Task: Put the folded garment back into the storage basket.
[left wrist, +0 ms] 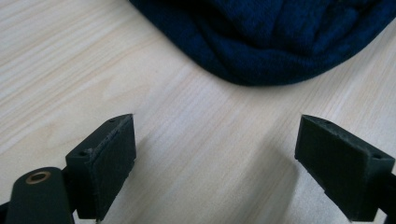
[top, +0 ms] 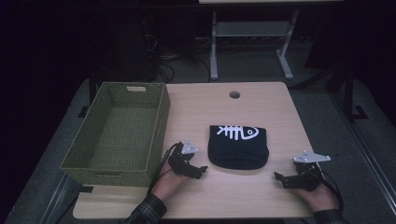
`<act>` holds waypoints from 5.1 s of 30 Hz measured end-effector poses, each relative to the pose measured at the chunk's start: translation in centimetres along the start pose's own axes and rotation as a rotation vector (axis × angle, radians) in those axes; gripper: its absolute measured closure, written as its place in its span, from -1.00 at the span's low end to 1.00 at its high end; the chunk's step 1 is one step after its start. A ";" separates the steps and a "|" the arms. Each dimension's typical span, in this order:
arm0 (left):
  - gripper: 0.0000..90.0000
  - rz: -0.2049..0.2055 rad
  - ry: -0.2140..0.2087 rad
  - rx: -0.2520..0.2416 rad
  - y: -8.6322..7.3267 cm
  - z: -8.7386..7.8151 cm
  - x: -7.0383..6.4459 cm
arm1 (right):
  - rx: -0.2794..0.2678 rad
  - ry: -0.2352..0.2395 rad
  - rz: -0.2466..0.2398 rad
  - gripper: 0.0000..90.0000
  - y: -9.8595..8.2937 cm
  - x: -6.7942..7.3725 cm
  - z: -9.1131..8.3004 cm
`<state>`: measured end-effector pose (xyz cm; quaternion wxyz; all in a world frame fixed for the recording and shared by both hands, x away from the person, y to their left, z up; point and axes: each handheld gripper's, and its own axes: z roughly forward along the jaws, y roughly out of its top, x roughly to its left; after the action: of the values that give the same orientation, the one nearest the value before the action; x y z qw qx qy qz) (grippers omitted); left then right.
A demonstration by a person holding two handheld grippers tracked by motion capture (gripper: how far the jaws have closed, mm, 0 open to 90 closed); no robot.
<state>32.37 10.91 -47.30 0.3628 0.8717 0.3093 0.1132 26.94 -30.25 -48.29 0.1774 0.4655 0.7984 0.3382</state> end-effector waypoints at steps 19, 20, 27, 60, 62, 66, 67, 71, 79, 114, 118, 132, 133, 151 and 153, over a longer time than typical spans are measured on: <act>-0.74 -0.017 -0.036 -0.049 3.9 0.1 0.7 | 0.000 0.000 0.000 -0.90 0.0 0.0 0.0; -0.74 -0.012 -0.030 -0.063 4.2 0.2 0.7 | 0.000 0.000 0.000 -0.90 0.0 0.0 0.0; -0.74 -0.020 -0.033 -0.078 5.4 0.6 1.1 | 0.000 0.000 0.000 -0.90 0.0 0.0 0.0; -0.76 -0.068 -0.079 -0.010 6.7 5.4 2.5 | -0.001 -0.004 0.001 -0.91 0.0 0.0 0.0; -0.76 -0.069 -0.085 0.000 6.6 5.6 2.5 | -0.001 -0.005 0.002 -0.91 0.0 0.0 0.0; -0.73 -0.078 -0.102 0.010 6.5 5.8 2.5 | 0.001 -0.004 0.005 -0.91 0.0 0.0 0.0; -0.73 -0.083 -0.106 0.013 6.4 5.9 2.5 | 0.000 -0.004 0.005 -0.91 0.0 0.0 0.0; -0.69 -0.085 -0.110 0.016 6.4 5.9 2.5 | 0.000 -0.004 0.005 -0.91 0.0 0.0 0.0; -0.36 -0.064 -0.148 0.022 6.5 5.7 2.4 | 0.000 -0.004 0.005 -0.91 0.0 0.0 0.0; 0.57 -0.034 -0.186 0.073 8.8 3.2 1.8 | -0.001 -0.005 0.005 -0.91 0.0 0.0 0.0; 0.58 -0.027 -0.186 0.068 9.7 2.0 1.6 | 0.000 -0.005 0.006 -0.90 0.0 0.0 0.0; 0.59 -0.010 -0.202 0.051 12.8 -1.9 1.6 | -0.001 -0.006 0.006 -0.91 0.0 0.0 0.0; 0.60 -0.010 -0.202 0.051 12.8 -1.9 1.6 | 0.000 -0.005 0.006 -0.91 0.0 0.0 0.0; 0.61 0.002 -0.230 0.059 15.8 -5.6 3.0 | 0.000 -0.005 0.006 -0.91 0.0 0.0 0.0; 0.61 0.010 -0.229 0.063 16.1 -6.1 3.2 | 0.000 -0.005 0.006 -0.91 0.0 0.0 0.0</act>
<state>39.71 7.54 -31.75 0.3676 0.8915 0.2648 0.0051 26.97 -30.27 -48.29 0.1784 0.4688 0.7965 0.3377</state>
